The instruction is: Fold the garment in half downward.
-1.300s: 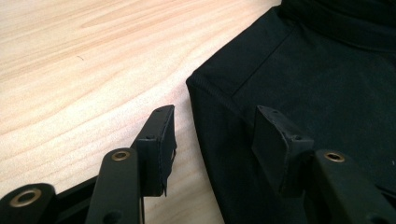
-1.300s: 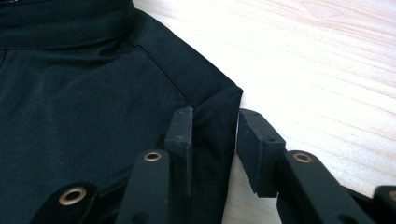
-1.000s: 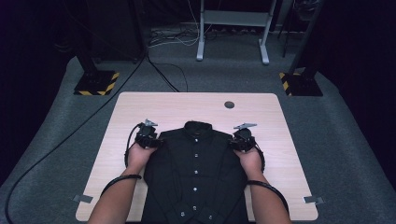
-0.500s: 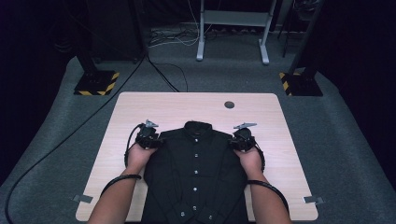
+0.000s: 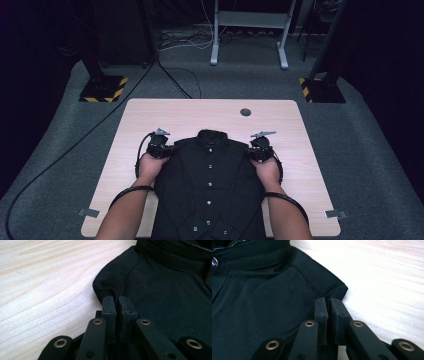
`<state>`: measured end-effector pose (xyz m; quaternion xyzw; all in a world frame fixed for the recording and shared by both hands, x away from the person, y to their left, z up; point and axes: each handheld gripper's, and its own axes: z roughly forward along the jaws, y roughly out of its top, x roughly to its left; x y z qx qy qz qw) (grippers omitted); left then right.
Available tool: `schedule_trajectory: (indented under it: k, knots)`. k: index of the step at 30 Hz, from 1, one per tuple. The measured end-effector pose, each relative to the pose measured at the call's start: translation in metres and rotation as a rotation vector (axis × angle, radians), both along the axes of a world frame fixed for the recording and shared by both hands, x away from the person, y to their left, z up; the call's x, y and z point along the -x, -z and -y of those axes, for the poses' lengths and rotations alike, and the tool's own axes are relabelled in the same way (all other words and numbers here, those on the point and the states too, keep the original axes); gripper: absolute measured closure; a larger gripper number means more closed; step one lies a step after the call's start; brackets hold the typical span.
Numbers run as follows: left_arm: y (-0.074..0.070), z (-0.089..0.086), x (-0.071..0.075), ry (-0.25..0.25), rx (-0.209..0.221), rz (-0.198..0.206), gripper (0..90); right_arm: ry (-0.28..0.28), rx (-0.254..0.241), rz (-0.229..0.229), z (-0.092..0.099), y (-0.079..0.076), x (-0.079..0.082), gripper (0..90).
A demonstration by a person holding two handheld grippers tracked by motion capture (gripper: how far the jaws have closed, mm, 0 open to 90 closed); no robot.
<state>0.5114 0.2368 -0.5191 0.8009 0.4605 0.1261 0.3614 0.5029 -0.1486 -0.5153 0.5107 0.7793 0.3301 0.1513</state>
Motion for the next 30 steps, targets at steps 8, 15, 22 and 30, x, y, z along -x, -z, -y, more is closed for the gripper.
schedule_trajectory:
  k: [8,15,22,30]
  knots:
    - [-0.007,0.008,0.005,0.025,-0.063,0.071,85.9,-0.01,0.056,0.053,-0.006,-0.006,0.006,90.0]
    - [-0.018,0.006,0.011,0.039,-0.023,0.117,86.0,-0.029,0.023,0.119,0.0,-0.018,0.014,90.0]
    - [-0.026,0.005,0.015,0.053,-0.008,0.143,86.0,-0.038,-0.009,0.157,0.002,-0.028,0.02,90.0]
    - [-0.041,0.001,0.02,0.053,0.021,0.192,86.0,-0.042,-0.014,0.217,0.005,-0.042,0.026,90.0]
